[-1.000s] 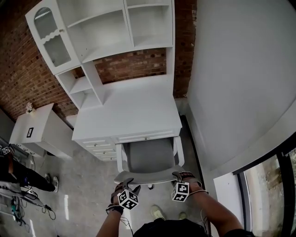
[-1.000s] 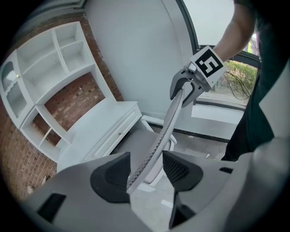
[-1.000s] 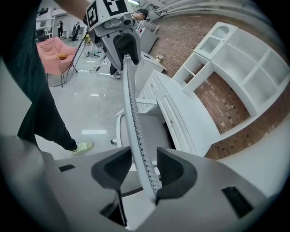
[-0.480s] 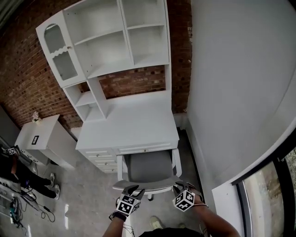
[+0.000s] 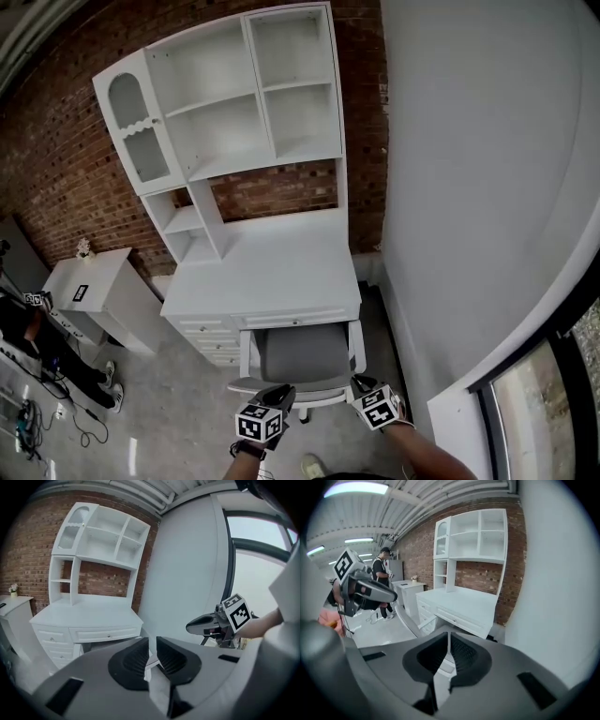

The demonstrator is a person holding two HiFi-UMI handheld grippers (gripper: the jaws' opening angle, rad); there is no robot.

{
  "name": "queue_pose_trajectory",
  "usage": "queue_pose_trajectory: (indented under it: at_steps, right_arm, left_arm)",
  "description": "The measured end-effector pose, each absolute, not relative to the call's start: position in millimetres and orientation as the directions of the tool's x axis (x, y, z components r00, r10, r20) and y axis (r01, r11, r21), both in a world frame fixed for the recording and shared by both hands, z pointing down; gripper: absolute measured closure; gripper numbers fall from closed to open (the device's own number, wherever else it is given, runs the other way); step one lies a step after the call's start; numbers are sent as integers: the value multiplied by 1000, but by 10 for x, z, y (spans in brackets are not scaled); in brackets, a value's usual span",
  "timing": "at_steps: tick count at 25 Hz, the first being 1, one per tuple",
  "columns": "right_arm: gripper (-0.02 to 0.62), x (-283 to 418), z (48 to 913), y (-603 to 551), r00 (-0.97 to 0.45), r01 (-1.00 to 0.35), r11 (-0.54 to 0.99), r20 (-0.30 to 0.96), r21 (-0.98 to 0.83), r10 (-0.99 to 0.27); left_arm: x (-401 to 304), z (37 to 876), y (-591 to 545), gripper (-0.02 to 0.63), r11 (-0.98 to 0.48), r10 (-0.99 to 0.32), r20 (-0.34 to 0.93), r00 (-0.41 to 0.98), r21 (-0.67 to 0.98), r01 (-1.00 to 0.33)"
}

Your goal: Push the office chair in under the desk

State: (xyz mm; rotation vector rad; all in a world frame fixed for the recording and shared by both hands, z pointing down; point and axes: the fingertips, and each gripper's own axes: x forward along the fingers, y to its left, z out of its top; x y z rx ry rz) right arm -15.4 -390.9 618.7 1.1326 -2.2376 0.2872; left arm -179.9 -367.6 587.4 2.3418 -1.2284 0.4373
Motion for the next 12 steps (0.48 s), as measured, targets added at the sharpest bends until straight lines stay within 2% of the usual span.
queue_pose_trajectory:
  at_steps: [5, 12]
  right_arm:
    - [581, -165, 5957, -3901, -510, -801, 599, 527, -2, -679]
    - [584, -245, 5551, -3867, -551, -786, 618, 455, -2, -699]
  left_arm:
    - [-1622, 5641, -3653, 572, -488, -713, 423, 559, 272, -829]
    - [-1520, 5359, -3624, 581, -444, -738, 364, 568, 372, -815]
